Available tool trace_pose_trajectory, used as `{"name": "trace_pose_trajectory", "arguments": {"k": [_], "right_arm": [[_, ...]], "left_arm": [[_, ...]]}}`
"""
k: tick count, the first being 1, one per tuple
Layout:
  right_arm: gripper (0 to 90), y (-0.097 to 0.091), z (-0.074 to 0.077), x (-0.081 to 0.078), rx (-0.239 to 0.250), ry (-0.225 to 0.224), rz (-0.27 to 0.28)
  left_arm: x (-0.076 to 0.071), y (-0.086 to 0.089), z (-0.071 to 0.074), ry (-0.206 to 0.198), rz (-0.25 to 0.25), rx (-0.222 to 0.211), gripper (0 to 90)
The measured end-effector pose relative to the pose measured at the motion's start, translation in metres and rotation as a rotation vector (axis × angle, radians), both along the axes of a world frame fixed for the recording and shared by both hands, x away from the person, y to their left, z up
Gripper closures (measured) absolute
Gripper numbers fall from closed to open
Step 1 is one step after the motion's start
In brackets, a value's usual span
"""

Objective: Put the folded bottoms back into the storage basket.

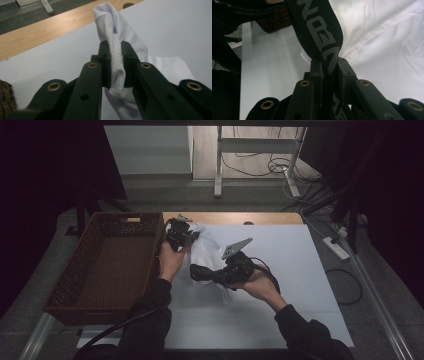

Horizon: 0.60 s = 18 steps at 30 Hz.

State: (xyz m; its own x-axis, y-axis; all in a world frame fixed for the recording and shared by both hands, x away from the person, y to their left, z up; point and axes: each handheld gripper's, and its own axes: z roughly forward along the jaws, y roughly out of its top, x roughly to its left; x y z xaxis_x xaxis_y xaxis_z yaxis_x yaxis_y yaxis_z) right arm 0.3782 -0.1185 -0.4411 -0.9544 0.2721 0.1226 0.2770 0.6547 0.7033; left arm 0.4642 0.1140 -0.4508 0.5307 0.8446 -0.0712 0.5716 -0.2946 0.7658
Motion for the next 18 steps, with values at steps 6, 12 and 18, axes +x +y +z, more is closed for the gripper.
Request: {"name": "trace_pose_trajectory", "arguments": {"k": [6,12,18], "right_arm": [[77.3,0.005,0.007,-0.001,0.033,0.003,0.005],[77.3,0.012,0.014,-0.001,0.056,0.0,0.014],[77.3,0.022,0.019,-0.002,0.076,-0.006,0.027]], "left_arm": [[0.0,0.004,0.014,-0.002,0.0,0.003,81.1],[0.0,0.012,0.026,-0.007,0.004,-0.002,81.1],[-0.001,0.02,0.036,-0.003,0.007,-0.004,81.1]]}}
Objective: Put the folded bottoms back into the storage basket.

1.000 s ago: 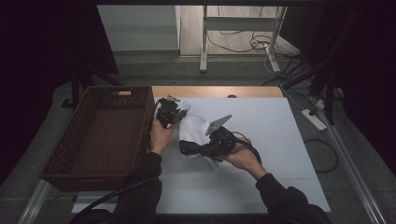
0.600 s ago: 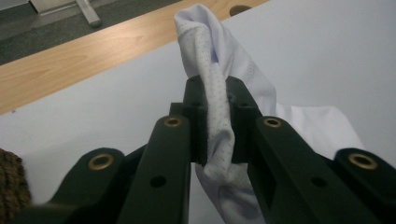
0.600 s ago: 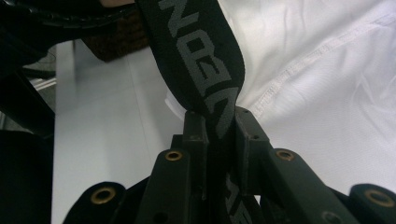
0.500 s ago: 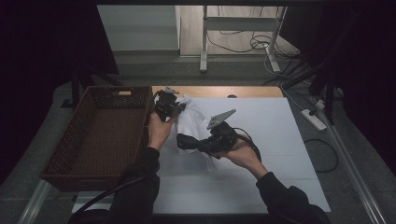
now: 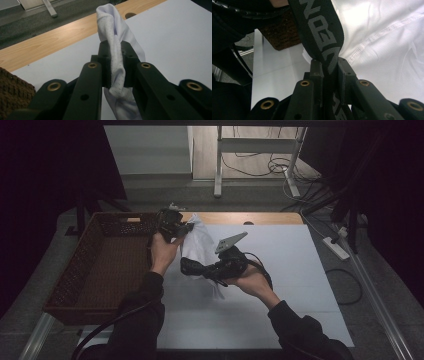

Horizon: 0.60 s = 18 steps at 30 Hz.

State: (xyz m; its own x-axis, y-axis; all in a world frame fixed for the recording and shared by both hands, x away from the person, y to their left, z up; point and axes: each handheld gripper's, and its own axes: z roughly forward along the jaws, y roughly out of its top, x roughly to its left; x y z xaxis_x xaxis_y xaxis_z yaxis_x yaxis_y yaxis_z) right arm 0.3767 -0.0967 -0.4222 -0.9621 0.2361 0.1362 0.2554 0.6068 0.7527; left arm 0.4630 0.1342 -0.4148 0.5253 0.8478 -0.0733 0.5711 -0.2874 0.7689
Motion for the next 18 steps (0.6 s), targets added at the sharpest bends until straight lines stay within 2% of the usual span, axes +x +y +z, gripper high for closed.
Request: {"name": "trace_pose_trajectory", "arguments": {"k": [12,15,18], "right_arm": [[77.3,0.017,0.012,-0.001,0.047,0.003,0.027],[77.3,0.02,0.014,-0.001,0.051,0.001,0.033],[77.3,0.028,0.019,-0.002,0.061,0.0,0.046]], "left_arm": [[-0.003,0.018,0.02,-0.01,-0.008,-0.011,81.1],[-0.004,0.026,0.024,-0.014,-0.012,-0.013,81.2],[-0.006,0.039,0.027,-0.015,-0.009,-0.036,81.1]]}}
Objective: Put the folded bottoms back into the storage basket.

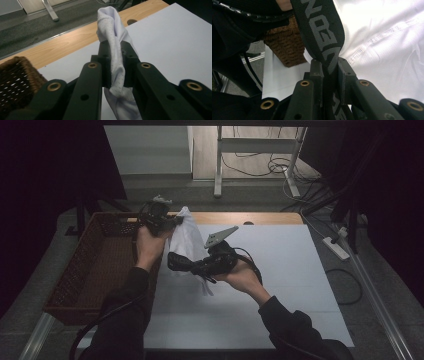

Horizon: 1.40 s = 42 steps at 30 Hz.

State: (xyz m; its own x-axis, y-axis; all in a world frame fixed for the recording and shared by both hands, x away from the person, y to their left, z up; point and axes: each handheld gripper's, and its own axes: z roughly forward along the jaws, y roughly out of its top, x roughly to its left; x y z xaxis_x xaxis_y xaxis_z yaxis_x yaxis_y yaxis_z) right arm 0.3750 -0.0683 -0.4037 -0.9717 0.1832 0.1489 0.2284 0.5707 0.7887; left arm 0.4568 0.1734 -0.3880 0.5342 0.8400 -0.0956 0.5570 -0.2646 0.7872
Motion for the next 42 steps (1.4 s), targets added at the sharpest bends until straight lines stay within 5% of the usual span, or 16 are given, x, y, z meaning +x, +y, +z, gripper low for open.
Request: {"name": "trace_pose_trajectory", "arguments": {"k": [19,42], "right_arm": [[77.3,0.038,0.012,0.0,0.018,-0.02,0.037],[77.3,0.079,0.034,0.011,0.092,-0.049,0.051]], "left_arm": [[-0.006,0.047,0.019,-0.021,-0.002,-0.026,81.1],[-0.01,0.096,0.052,-0.088,0.081,-0.069,81.3]]}}
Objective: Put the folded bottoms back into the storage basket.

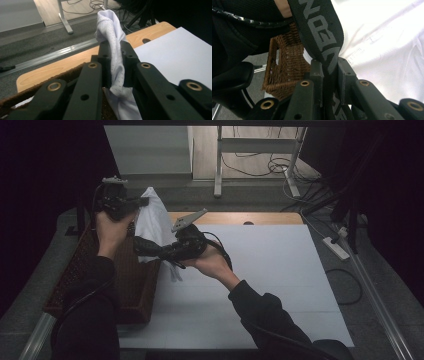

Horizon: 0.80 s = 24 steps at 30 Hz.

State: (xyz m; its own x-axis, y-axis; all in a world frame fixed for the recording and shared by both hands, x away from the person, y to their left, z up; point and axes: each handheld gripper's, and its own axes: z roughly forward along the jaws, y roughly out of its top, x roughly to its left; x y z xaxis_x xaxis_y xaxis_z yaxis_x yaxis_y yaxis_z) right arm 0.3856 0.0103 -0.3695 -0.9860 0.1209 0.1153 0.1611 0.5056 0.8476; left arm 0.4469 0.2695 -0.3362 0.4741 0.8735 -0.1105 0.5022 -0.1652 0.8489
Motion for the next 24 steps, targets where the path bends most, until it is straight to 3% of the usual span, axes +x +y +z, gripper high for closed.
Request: {"name": "trace_pose_trajectory", "arguments": {"k": [24], "right_arm": [[77.2,0.044,0.012,0.003,0.093,-0.014,0.013]], "left_arm": [[-0.009,0.043,0.026,-0.064,0.089,-0.068,81.6]]}}
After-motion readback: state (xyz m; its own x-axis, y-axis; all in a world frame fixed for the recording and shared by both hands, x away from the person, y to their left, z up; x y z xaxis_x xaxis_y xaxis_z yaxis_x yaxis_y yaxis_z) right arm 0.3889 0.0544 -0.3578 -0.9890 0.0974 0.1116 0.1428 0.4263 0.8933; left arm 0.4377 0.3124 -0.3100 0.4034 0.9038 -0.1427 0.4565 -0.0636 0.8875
